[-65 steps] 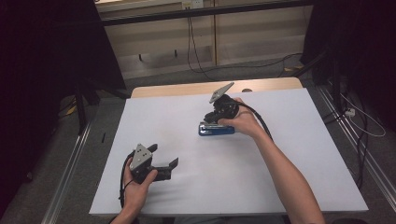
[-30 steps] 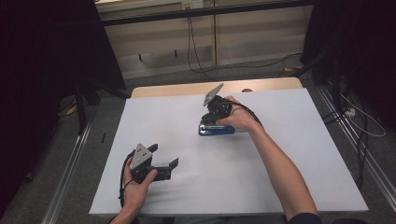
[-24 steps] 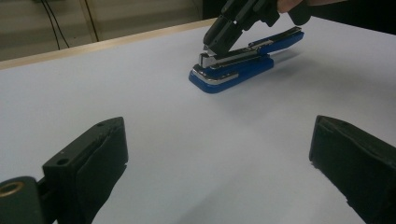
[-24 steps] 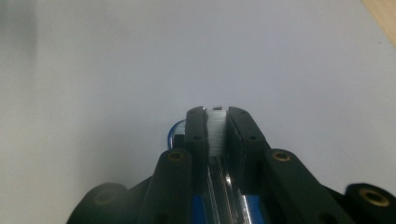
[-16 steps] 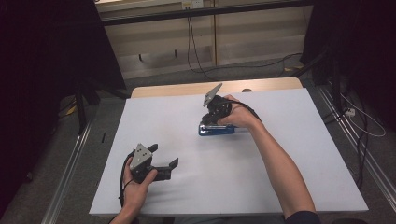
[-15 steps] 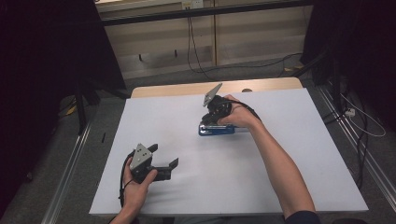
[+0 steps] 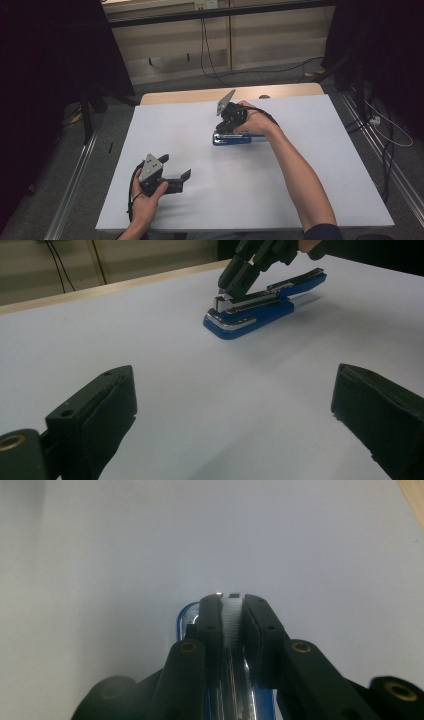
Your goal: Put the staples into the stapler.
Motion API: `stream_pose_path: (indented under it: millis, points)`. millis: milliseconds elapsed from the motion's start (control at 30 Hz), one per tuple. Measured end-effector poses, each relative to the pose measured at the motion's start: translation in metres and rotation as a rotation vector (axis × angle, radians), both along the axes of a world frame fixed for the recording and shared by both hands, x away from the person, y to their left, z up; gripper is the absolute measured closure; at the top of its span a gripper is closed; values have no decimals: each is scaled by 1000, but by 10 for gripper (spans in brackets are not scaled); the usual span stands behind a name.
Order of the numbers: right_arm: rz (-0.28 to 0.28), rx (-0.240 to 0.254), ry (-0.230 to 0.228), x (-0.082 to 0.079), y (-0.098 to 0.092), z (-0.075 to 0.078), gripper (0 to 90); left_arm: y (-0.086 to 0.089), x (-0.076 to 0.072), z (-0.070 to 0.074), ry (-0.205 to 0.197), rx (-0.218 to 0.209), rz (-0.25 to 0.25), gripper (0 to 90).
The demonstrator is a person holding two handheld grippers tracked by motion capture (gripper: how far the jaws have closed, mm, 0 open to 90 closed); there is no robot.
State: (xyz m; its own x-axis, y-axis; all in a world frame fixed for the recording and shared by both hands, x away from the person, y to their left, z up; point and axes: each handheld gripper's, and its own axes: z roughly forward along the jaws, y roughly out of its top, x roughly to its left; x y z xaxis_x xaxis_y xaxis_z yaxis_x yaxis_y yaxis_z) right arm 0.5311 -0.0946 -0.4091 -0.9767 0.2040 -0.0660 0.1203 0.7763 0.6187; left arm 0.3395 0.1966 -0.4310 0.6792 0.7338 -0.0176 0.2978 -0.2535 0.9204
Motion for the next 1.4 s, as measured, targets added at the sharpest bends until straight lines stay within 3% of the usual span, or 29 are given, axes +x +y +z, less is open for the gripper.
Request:
stream_pose_path:
  millis: [967, 1400]
  points:
    - [32, -16, -11, 1, -1, -4, 790, 0, 0, -1, 6, 6, 6, 46]
    - [9, -6, 0, 1, 0, -5, 777, 0, 0, -1, 6, 8, 3, 46]
